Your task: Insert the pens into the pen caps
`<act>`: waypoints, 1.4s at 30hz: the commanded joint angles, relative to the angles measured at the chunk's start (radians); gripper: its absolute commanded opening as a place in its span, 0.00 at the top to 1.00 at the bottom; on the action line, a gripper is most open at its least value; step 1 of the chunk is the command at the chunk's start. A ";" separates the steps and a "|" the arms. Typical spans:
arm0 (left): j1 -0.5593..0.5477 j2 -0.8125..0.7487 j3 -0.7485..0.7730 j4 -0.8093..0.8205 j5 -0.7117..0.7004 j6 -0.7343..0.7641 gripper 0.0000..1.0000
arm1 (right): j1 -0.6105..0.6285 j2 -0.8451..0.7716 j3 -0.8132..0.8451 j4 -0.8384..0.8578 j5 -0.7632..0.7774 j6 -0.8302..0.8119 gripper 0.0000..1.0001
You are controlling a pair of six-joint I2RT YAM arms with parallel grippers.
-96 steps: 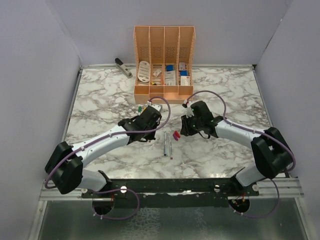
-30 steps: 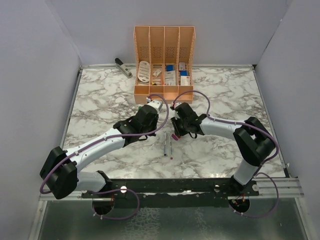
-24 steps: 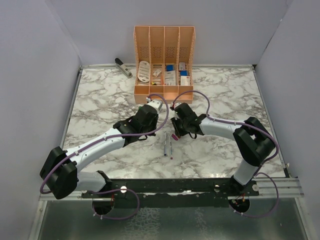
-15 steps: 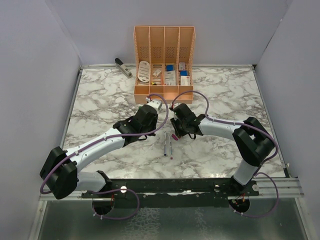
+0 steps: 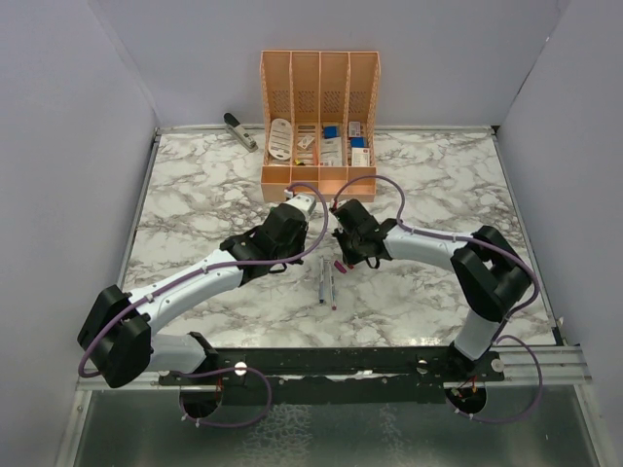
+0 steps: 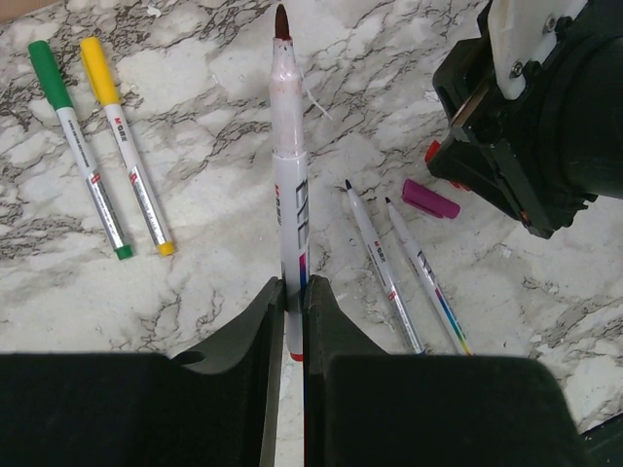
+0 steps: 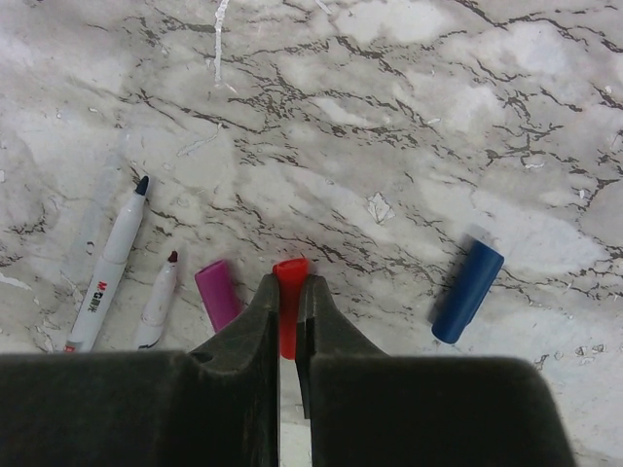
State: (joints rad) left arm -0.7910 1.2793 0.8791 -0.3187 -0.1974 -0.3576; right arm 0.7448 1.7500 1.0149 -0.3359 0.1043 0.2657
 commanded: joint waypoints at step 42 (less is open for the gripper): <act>0.095 -0.082 -0.244 0.971 0.690 -0.105 1.00 | -0.196 -0.605 -0.248 1.063 -0.396 0.287 0.99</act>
State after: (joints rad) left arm -0.7002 1.1576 0.5751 0.5781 0.3901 -0.4255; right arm 0.5541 1.1545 0.7708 0.5560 -0.1383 0.4828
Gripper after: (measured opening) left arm 0.111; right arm 0.048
